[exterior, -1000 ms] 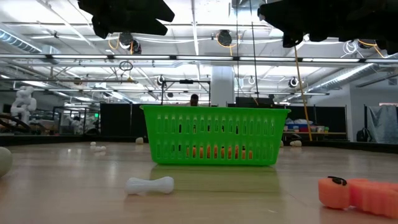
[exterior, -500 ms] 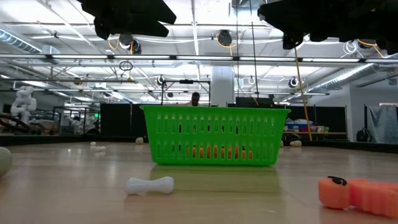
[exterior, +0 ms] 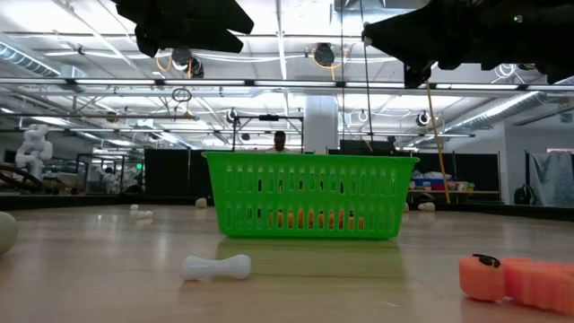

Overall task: Sort Halloween decoration
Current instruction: Put the white bone toy into the yellow basket, then put the gray skull toy into the black basket

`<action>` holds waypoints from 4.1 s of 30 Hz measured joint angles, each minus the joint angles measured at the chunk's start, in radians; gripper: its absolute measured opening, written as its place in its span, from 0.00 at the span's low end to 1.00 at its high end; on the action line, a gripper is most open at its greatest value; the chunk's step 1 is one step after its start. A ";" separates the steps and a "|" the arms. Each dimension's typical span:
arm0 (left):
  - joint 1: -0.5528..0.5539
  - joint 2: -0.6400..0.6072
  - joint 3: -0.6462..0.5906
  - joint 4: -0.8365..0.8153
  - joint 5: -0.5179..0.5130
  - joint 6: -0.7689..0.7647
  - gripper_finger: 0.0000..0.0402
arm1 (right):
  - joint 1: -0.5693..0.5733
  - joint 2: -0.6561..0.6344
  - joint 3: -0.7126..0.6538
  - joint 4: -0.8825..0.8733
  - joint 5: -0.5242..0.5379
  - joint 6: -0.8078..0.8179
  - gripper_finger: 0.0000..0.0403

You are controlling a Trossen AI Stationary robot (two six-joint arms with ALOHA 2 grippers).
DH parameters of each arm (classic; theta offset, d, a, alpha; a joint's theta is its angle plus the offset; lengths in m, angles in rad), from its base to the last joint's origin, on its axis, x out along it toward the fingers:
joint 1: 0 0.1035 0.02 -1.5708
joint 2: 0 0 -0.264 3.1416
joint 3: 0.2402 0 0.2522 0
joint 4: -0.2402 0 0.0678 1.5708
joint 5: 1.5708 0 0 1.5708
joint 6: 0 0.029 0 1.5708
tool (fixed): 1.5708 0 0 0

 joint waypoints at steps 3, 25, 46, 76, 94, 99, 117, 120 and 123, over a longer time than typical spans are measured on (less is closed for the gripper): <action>0.000 0.000 0.000 0.000 0.000 0.000 0.48 | -0.029 0.000 0.000 0.000 -0.001 0.030 0.00; 0.000 0.000 0.000 -0.003 0.000 0.001 0.48 | -0.420 0.000 0.423 -0.898 -0.221 0.068 0.00; 0.000 0.000 0.000 -0.005 0.006 0.000 0.48 | -0.717 0.309 0.853 -1.452 -0.358 -0.128 0.00; -0.013 0.000 0.000 -0.059 0.094 -0.066 0.48 | -0.565 0.171 0.848 -1.634 -0.368 -0.077 0.27; -0.133 0.000 0.027 -0.268 0.403 -0.312 0.48 | 0.085 -0.190 0.221 -0.971 -0.075 0.048 0.26; -0.165 0.008 0.071 -0.322 0.417 -0.367 0.48 | 0.133 -0.146 0.209 -0.963 0.009 0.037 0.26; -0.201 0.269 0.240 -0.432 0.359 -0.503 0.60 | 0.186 -0.080 0.209 -0.917 0.031 0.002 0.26; -0.223 0.291 0.240 -0.433 0.362 -0.523 0.66 | 0.186 -0.080 0.209 -0.917 0.030 0.004 0.26; -0.246 0.294 0.240 -0.460 0.363 -0.524 0.72 | 0.186 -0.080 0.209 -0.917 0.030 0.006 0.26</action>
